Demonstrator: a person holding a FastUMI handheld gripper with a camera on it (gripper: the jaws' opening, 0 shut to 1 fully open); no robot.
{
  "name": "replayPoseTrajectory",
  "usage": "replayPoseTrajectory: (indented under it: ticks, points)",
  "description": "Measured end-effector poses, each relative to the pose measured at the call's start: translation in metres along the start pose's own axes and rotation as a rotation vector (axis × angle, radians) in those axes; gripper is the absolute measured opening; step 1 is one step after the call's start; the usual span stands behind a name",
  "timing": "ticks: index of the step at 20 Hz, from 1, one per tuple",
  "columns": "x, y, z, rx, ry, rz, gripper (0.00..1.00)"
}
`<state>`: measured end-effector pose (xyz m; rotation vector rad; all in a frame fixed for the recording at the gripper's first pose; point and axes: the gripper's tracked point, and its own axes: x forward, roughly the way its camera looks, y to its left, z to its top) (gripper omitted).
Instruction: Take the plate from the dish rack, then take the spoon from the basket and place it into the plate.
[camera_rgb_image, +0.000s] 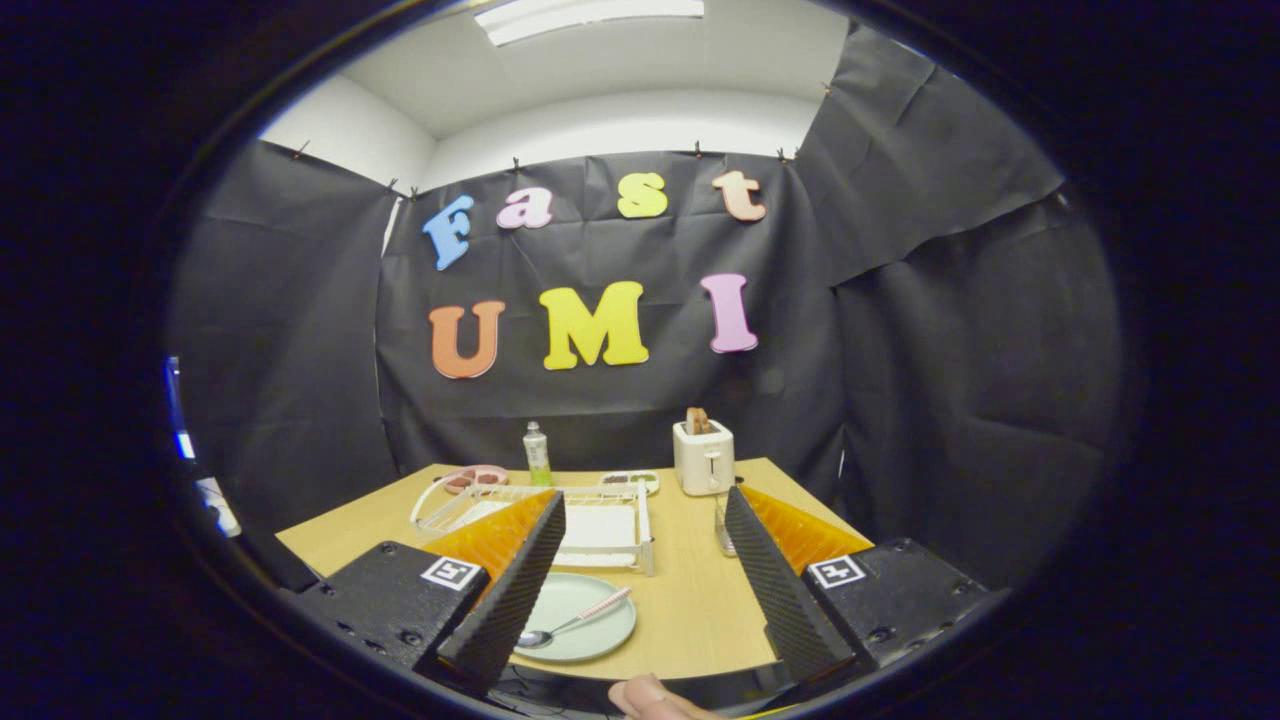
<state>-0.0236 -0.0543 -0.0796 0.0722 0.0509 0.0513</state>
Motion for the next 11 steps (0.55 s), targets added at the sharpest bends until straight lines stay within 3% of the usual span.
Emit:
replayPoseTrajectory:
  ticks: [11]
  points:
    - [0.0077,0.0019,-0.0048,0.017,0.013,0.001,1.00]
